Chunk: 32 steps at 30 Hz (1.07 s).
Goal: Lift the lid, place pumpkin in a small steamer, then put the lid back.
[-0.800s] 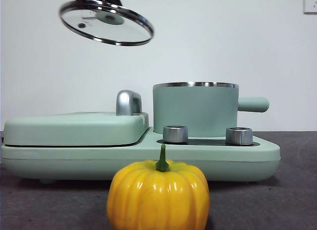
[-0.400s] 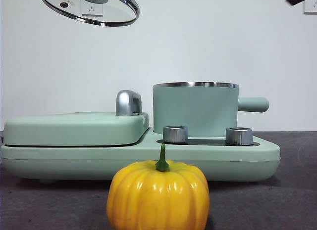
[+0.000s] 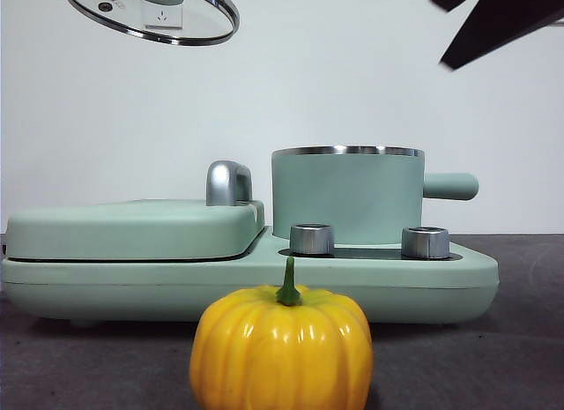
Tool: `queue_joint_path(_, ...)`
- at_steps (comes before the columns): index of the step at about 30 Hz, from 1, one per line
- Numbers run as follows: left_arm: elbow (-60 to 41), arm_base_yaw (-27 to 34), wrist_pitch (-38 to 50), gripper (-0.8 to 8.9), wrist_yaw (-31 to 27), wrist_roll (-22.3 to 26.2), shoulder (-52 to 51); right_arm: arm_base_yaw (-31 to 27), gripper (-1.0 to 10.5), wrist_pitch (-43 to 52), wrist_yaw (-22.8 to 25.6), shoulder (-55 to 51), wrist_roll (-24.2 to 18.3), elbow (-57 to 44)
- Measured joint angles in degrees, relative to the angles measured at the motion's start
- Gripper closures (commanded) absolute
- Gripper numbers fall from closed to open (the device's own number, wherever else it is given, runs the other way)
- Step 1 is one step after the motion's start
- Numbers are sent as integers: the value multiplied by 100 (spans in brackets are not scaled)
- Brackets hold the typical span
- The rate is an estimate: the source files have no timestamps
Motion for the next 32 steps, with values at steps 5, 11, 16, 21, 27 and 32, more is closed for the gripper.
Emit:
queue_joint_path(5,0,28,0,798,2,50,0,426,431,11,2,503,2,0)
queue_joint_path(11,0,83,0,798,2,109,0,916,431,247,13,1078,0,0)
queue_joint_path(16,0,138,0,798,2,146,0,1316,431,463,317,1482,-9,2)
queue_joint_path(21,0,214,0,798,2,151,0,1655,431,586,627,1899,-74,4)
queue_joint_path(27,0,291,0,798,2,153,0,1937,431,839,940,2297,-214,4)
queue_joint_path(32,0,328,2,798,0,173,0,2048,431,1126,1222,2601,-350,4)
